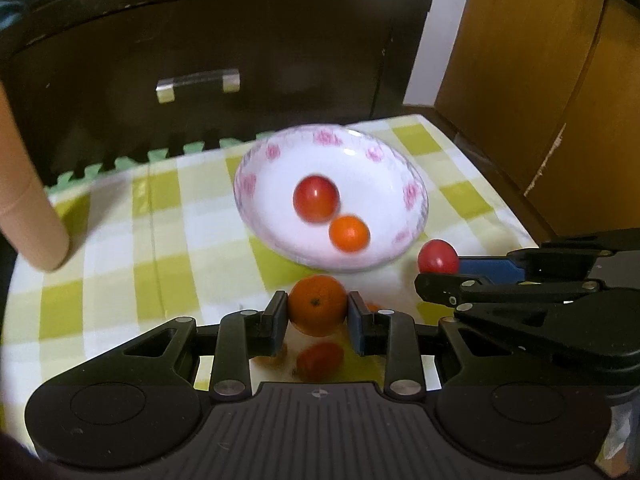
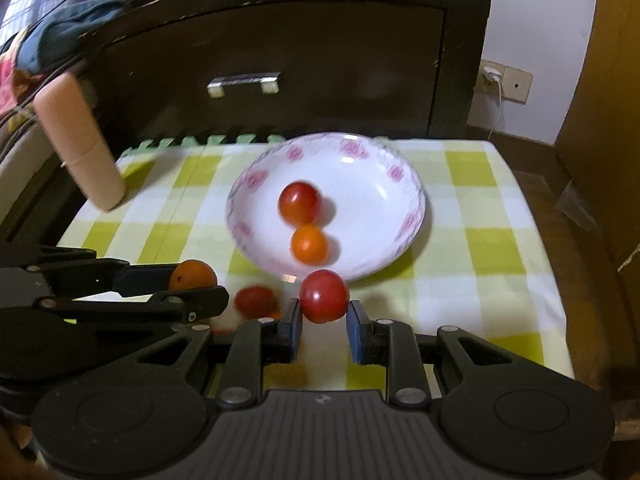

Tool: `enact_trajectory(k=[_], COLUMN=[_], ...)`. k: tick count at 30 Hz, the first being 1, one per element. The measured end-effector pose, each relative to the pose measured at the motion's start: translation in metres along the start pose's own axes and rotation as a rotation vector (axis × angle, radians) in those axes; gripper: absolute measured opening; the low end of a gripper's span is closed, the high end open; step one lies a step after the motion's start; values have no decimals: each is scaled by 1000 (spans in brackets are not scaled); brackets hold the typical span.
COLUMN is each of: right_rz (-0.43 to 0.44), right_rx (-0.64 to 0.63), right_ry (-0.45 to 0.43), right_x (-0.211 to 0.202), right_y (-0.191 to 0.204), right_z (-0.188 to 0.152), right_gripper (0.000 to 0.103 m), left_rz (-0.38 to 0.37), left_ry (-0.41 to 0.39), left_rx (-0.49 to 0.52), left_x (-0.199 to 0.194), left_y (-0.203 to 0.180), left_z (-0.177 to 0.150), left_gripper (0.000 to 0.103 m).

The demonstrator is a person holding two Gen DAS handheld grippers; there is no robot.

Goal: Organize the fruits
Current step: 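Carry the tangerine with the left tool while the right tool carries the cherry tomato to the bowl, then open the left tool in the bowl while the right tool releases the cherry tomato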

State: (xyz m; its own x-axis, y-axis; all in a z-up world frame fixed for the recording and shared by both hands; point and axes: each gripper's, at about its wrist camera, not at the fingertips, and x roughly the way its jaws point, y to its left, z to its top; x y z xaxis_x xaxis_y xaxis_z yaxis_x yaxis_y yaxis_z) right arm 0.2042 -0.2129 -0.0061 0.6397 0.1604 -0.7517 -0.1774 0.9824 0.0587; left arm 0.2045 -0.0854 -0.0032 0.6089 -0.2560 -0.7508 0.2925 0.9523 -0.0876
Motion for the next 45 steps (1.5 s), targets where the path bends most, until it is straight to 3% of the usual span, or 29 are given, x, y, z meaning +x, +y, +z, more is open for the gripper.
enact_trajectory(k=[17,33,45], right_rz=[-18,-3,-1], right_rx=[12,46,80], right_ry=[0,-13,-37], right_x=[57,70,64], right_y=[-23,-30,-34], right_z=[36,42,46], right_gripper=[24,25,30], left_rz=[45,52,60], left_ry=[12,13,-14], left_rx=[26,-6,-26], left_x=[56,65,57], left_y=[0,4,8], left_z=[35,41,45], left_gripper=[39,40,55])
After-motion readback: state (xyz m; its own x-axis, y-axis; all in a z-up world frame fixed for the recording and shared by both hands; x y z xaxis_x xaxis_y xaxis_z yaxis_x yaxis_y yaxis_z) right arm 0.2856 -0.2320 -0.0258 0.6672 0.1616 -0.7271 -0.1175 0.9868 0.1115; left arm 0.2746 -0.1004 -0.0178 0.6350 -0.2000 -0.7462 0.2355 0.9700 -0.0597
